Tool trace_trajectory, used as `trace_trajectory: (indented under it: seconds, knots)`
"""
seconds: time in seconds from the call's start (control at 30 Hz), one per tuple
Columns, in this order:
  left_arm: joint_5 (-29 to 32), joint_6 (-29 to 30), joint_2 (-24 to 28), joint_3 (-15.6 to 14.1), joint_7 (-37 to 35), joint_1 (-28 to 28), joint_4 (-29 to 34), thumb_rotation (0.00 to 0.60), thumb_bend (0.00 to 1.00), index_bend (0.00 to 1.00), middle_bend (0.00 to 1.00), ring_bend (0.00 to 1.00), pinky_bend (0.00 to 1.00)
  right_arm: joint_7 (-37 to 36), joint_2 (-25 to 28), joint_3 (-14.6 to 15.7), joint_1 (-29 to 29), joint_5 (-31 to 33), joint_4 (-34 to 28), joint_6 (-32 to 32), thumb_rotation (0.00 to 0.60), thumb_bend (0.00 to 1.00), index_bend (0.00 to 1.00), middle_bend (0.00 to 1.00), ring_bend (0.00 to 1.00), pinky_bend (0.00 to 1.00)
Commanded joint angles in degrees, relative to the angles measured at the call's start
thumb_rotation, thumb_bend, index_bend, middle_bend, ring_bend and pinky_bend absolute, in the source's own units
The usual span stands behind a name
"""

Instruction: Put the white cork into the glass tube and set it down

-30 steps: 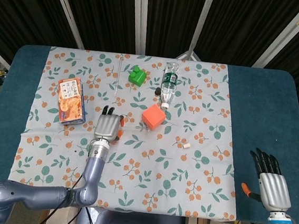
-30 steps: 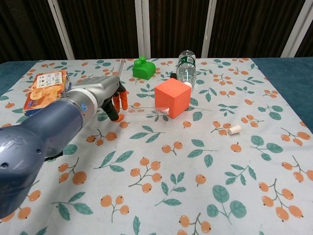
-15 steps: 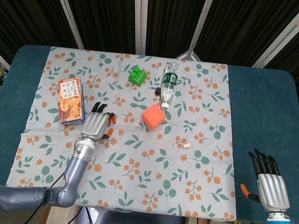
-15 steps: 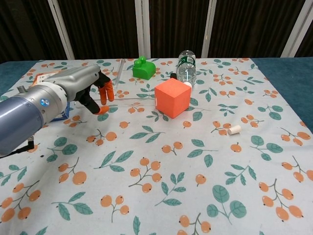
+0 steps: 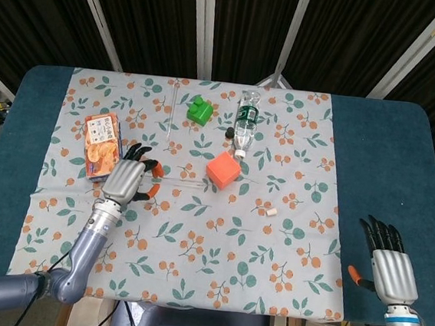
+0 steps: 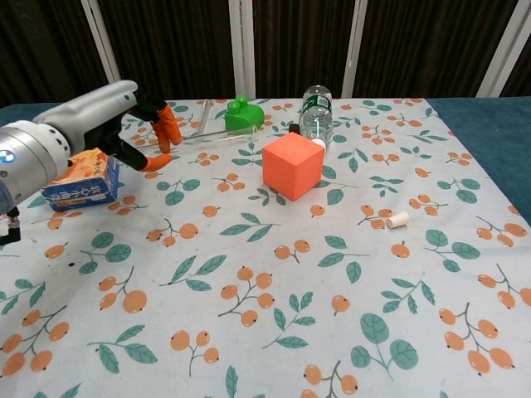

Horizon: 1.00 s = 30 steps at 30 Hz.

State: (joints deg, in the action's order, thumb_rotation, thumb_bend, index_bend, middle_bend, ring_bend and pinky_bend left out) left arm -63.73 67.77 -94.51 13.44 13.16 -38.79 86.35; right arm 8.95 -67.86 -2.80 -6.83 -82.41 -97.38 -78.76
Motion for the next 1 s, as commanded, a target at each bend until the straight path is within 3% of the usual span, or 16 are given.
trace_trajectory:
  seconds: [0.03, 0.33, 0.53, 0.77, 1.0]
  knots:
    - [-2.57, 0.70, 1.39, -0.01, -4.83, 1.72, -0.76, 0.600, 0.81, 0.57, 0.50, 0.13, 0.02, 1.20, -0.66, -0.55, -0.62, 0.78, -0.70, 0.62, 0.600, 0.28, 0.09, 0.00, 0.00, 0.00]
    - [-8.32, 1.39, 2.65, -0.70, -13.09, 2.76, -4.08, 0.600, 0.81, 0.57, 0.50, 0.13, 0.02, 6.46, -4.08, -3.45, -5.30, 4.86, -2.00, 6.00, 0.600, 0.28, 0.11, 0.01, 0.00, 0.00]
    - [-10.34, 2.08, 3.49, -0.12, -16.50, 3.01, -3.68, 0.600, 0.81, 0.57, 0.50, 0.13, 0.02, 9.79, -7.11, -5.94, -10.98, 8.06, -1.42, 12.42, 0.600, 0.28, 0.25, 0.12, 0.03, 0.00]
    - [-11.77, 2.71, 5.16, 0.56, -16.98, 3.04, -1.28, 0.600, 0.81, 0.57, 0.50, 0.13, 0.02, 13.71, -12.32, -8.40, -17.91, 10.60, 3.02, 18.37, 0.600, 0.28, 0.37, 0.16, 0.06, 0.00]
    - [-11.88, 2.78, 6.09, 0.95, -16.77, 3.19, -0.14, 0.600, 0.81, 0.57, 0.50, 0.13, 0.02, 14.31, -17.50, -9.68, -23.13, 12.24, 9.99, 22.38, 0.600, 0.28, 0.42, 0.17, 0.08, 0.00]
